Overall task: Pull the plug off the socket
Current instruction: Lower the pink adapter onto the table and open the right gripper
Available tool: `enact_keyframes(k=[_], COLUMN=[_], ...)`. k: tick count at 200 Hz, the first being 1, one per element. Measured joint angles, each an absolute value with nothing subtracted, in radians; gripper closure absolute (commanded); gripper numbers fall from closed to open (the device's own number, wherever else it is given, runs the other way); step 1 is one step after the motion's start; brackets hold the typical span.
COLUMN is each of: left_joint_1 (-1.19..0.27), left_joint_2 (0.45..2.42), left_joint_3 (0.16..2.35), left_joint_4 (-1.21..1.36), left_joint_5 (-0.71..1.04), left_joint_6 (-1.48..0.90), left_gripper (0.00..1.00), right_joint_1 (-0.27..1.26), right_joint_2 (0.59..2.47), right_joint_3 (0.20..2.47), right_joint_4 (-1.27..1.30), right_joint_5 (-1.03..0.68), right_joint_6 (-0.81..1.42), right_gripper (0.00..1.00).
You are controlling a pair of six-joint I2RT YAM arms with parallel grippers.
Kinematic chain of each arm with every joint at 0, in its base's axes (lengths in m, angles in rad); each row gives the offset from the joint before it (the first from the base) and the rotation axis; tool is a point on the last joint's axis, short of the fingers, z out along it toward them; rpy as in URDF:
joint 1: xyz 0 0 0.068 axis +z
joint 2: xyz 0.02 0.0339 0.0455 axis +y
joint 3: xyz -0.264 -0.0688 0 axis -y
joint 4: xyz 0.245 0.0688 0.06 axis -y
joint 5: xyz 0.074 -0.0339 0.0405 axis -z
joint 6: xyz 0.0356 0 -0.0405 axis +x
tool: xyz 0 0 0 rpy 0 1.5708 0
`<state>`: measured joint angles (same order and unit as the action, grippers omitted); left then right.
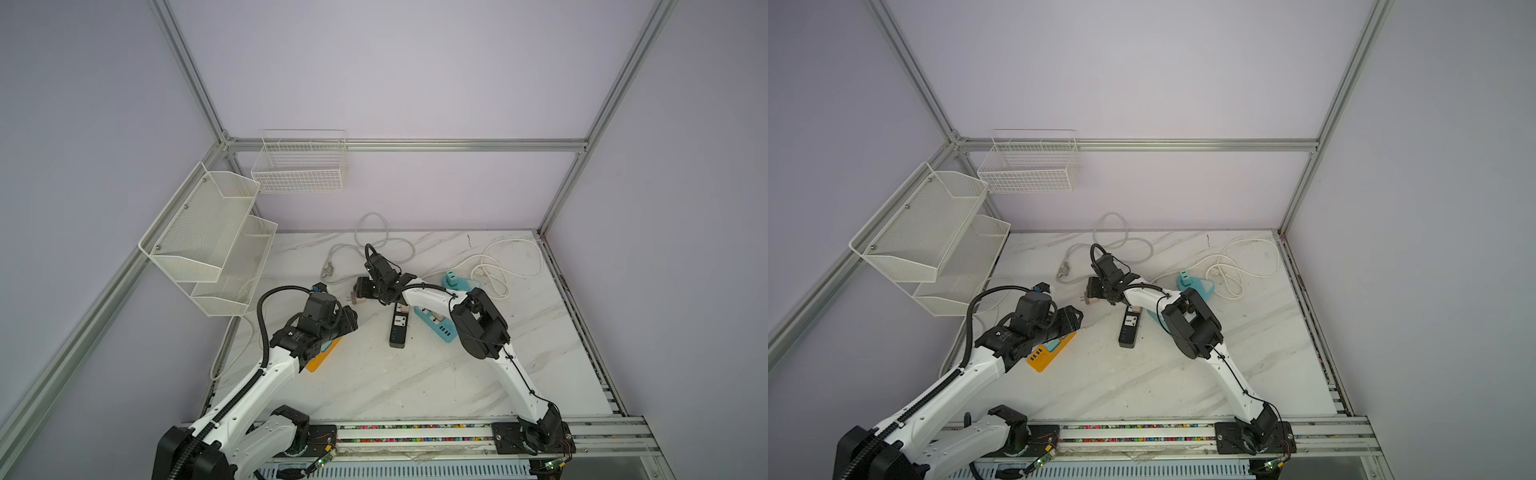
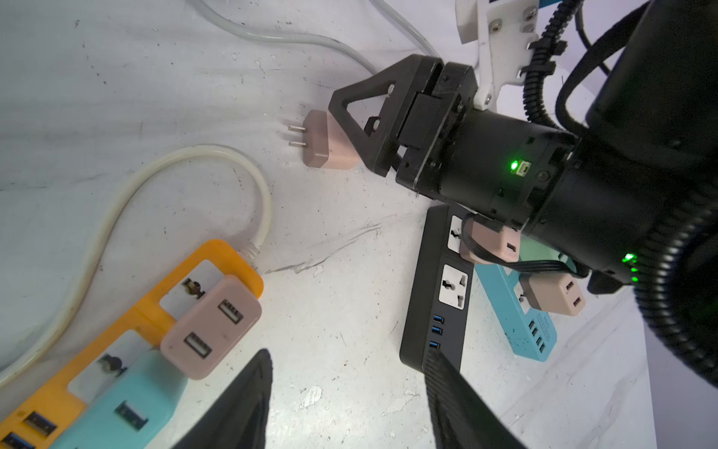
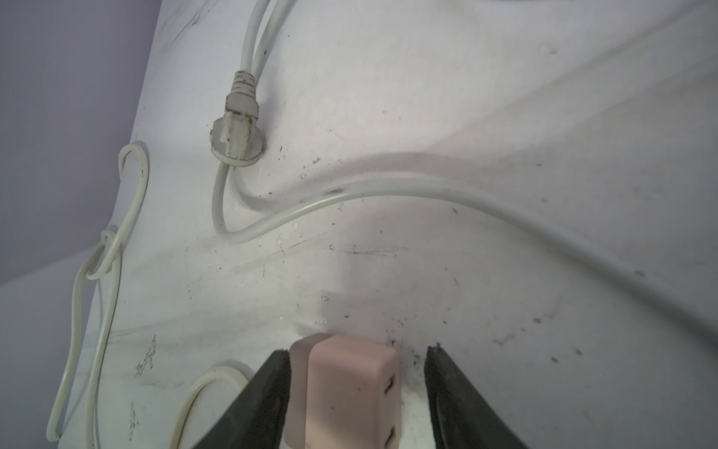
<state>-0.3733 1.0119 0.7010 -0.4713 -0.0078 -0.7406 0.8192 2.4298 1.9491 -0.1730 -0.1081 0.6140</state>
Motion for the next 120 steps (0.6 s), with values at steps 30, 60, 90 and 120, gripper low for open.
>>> enact_keyframes(k=[30, 60, 90, 120], left_joint_1=[-0.373, -0.373, -0.373, -0.374], left_joint_2=[1.011, 1.011, 1.011, 1.011], left_joint_3=[0.701, 0.701, 0.701, 0.701], left_joint_4=[-0.469, -0.459, -0.424, -0.381], left_joint_5=[0.000, 0.036, 0.089, 0.127], left_joint_6=[-0.741, -0.741, -0.749, -0.764], left_gripper=[0.35, 0.33, 0.32, 0.31], right_joint_1=[0.818, 0.818, 0.818, 0.818], right_joint_2=[2.413, 2.347, 2.237, 2.120], right_joint_3=[1.970, 1.975, 1.966, 1.919], right_joint_4=[-0.231, -0.299, -0.353, -0.379], right_joint_5=[-0.078, -0.036, 0.007, 0.046], right_joint_6=[0.581, 0.547, 0.532, 0.531], right_gripper=[0.34, 0.32, 0.30, 0.28])
